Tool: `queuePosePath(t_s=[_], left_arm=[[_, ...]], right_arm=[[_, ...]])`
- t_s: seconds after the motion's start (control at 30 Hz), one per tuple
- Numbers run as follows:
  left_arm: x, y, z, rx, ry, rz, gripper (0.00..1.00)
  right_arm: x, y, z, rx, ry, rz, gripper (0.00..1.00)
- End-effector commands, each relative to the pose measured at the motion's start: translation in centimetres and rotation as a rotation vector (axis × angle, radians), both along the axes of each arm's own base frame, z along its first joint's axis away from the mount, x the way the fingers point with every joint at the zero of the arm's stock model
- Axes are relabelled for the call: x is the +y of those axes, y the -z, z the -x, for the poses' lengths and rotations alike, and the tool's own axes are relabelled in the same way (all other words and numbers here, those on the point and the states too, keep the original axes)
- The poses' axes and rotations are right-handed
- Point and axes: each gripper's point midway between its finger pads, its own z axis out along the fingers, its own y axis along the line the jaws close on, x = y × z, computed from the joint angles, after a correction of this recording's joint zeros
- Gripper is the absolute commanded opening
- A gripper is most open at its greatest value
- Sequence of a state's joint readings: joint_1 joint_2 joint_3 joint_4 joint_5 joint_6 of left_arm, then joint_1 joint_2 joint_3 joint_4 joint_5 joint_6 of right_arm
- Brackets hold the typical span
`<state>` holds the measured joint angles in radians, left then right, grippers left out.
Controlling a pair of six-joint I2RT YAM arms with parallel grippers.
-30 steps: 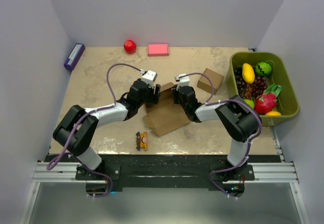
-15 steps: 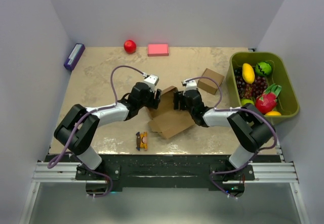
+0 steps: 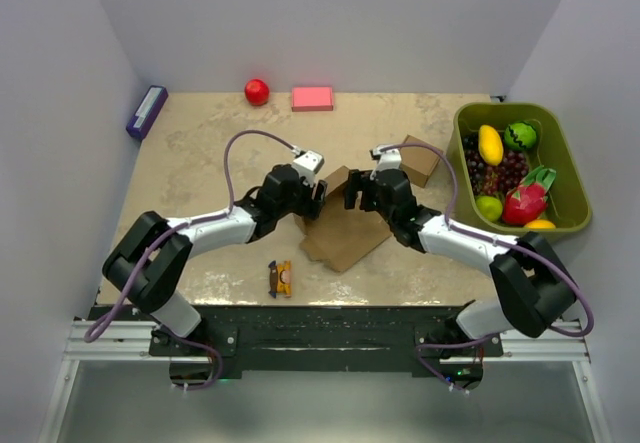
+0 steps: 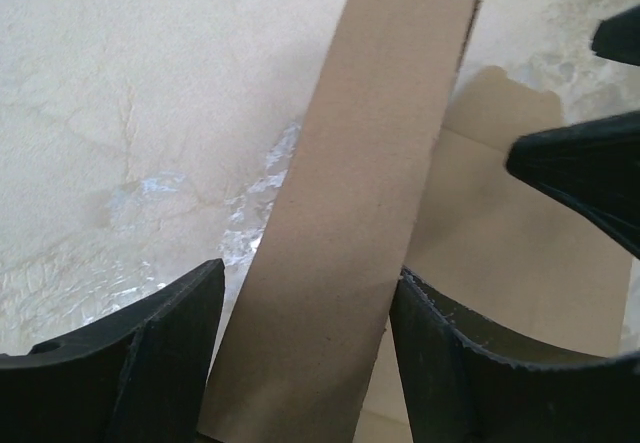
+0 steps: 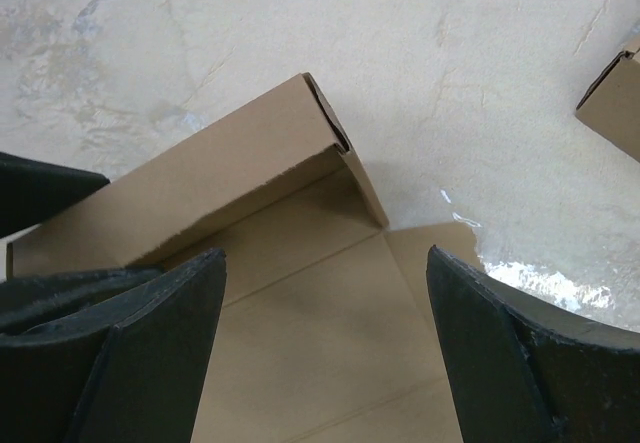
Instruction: Fold the paper box
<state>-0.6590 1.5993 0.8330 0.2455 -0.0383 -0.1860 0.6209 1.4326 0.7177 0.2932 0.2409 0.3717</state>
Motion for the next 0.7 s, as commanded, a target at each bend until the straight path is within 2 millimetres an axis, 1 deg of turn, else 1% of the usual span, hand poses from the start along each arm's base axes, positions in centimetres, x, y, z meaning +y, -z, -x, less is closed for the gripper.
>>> queuePosePath(t_s=[0.0,0.07,0.1,0.17,0.2,0.23,0.27,0.3,0.33,0.37,0.4,0.47,0.5,0.53,0.6,0.63,0.67], left_arm=[[-1.7,-3.1,0.7,-0.105,0.076,0.030,0.71],[-2.3,-3.4,1.4,-0.120,0.098,0.031,0.71],[-2.5,-3.9,1.6,-0.130,0.103,0.038,0.72],[-2.2,-4.4,1.5,-0.136,0.086,0.043,0.73],[-2.1,-5.0,1.4,-0.148,0.074,0.050,0.74],[-1.9,-5.2,1.4,-0.147,0.065,0.048,0.74],[-1.9,-5.6,1.3,-0.155,0.054,0.051,0.75],[-1.8,-6.1,1.2,-0.160,0.050,0.056,0.76],[-1.8,-6.3,1.2,-0.157,0.047,0.056,0.76],[-1.8,-6.6,1.0,-0.160,0.040,0.059,0.76],[-1.7,-6.7,1.0,-0.158,0.033,0.058,0.76],[-1.8,-7.2,0.8,-0.161,0.023,0.069,0.76],[-1.8,-7.2,0.7,-0.157,0.023,0.066,0.76],[-1.7,-7.1,0.6,-0.151,0.017,0.067,0.76],[-1.7,-7.1,0.1,-0.141,0.003,0.063,0.76],[-1.8,-7.1,0.0,-0.136,0.001,0.065,0.75],[-1.8,-7.1,-0.3,-0.135,-0.008,0.067,0.75]], right_arm=[[0.1,-2.3,-0.6,0.006,0.060,-0.071,0.84],[-0.1,-2.9,-0.5,0.010,0.082,-0.092,0.84],[-0.1,-3.3,-0.6,0.010,0.096,-0.113,0.84],[-0.2,-4.0,-1.0,0.008,0.117,-0.128,0.82],[-0.2,-3.9,-1.2,0.017,0.126,-0.135,0.81],[-0.5,-4.0,-1.5,0.021,0.136,-0.138,0.80],[-0.4,-4.5,-1.9,0.016,0.135,-0.148,0.78],[-0.3,-4.3,-2.1,0.027,0.131,-0.156,0.77],[-0.8,-4.2,-2.5,0.031,0.142,-0.160,0.76],[-0.7,-4.7,-2.9,0.024,0.134,-0.178,0.73],[-0.6,-4.3,-3.2,0.034,0.129,-0.183,0.72],[-0.8,-4.6,-4.0,0.034,0.119,-0.209,0.68],[-1.2,-4.2,-4.5,0.043,0.124,-0.214,0.66],[-0.9,-4.2,-4.7,0.047,0.107,-0.222,0.63],[-0.8,-4.4,-5.3,0.048,0.100,-0.227,0.61],[-0.5,-4.0,-5.4,0.061,0.088,-0.226,0.60],[-0.4,-4.2,-5.6,0.057,0.084,-0.230,0.59]])
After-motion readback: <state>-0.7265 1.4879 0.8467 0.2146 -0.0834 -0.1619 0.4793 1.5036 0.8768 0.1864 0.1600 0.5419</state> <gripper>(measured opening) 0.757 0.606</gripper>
